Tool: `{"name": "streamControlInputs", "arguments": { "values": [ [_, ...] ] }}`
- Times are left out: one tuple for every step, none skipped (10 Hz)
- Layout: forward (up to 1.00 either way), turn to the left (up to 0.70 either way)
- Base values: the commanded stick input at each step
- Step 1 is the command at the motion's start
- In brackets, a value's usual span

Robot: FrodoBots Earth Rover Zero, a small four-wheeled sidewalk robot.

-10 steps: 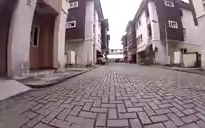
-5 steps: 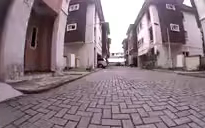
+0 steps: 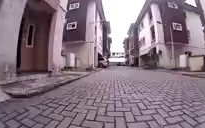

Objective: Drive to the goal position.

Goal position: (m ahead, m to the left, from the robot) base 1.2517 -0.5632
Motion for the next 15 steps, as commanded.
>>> {"name": "streamControlInputs", "arguments": {
  "values": [
    [0.70,0.00],
    [0.70,0.00],
    [0.70,0.00],
    [0.70,0.00],
    [0.70,0.00],
    [0.70,0.00],
    [0.70,0.00],
    [0.70,0.00],
    [0.70,0.00],
    [0.70,0.00],
    [0.70,0.00],
    [0.70,0.00],
    [0.70,0.00],
    [0.70,0.00],
    [0.70,0.00]
  ]
}}
